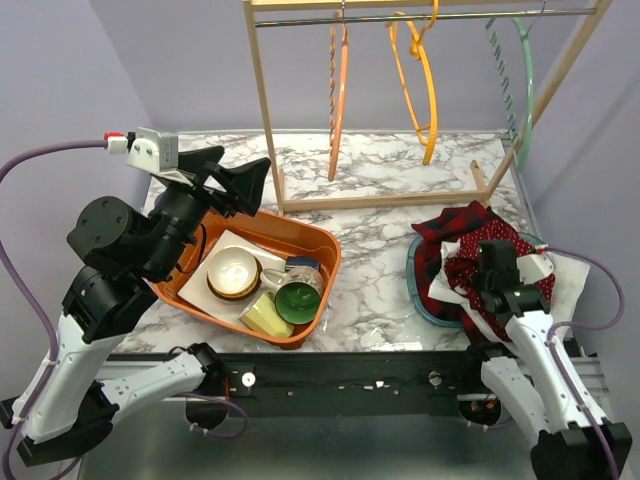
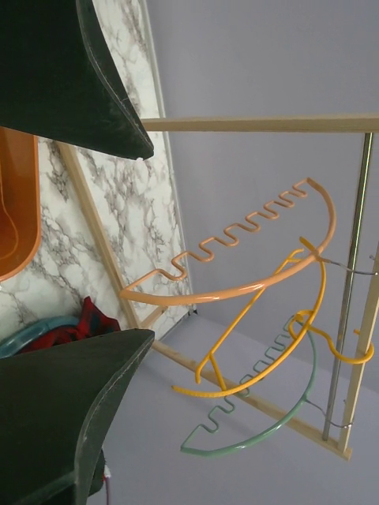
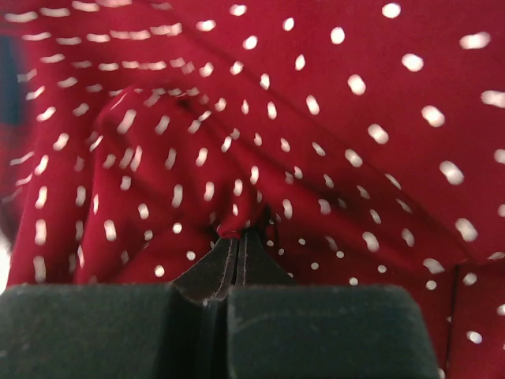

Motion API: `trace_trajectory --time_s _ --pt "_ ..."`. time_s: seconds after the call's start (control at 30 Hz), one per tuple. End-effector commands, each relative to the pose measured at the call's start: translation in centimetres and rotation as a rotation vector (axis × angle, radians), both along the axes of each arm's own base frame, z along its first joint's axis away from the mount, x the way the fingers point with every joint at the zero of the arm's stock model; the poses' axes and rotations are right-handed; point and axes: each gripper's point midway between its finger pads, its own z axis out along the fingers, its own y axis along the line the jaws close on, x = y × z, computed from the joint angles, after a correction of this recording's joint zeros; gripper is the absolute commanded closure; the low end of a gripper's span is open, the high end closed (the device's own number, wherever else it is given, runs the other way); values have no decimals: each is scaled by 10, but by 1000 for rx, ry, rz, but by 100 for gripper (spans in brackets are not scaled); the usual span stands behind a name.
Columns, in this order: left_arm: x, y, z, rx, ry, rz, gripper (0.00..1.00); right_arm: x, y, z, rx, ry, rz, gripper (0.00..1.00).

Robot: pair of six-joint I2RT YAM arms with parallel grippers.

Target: Remove the skirt from the hanger

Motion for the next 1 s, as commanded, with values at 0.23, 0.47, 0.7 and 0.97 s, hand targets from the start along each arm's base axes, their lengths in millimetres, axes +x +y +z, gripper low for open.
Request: trace_trajectory --time_s 0.23,0.47,0.7,0.97 --pt "-5 24 7 -45 -30 79 1 1 49 -107 460 233 -44 99" --pt "-11 38 11 -50 -47 109 1 -7 32 -104 381 304 -92 85" --pt "-15 41 9 -45 -47 105 1 7 -8 -3 151 169 -103 36" --pt "-20 43 9 -61 -54 97 1 19 -22 82 64 74 -86 24"
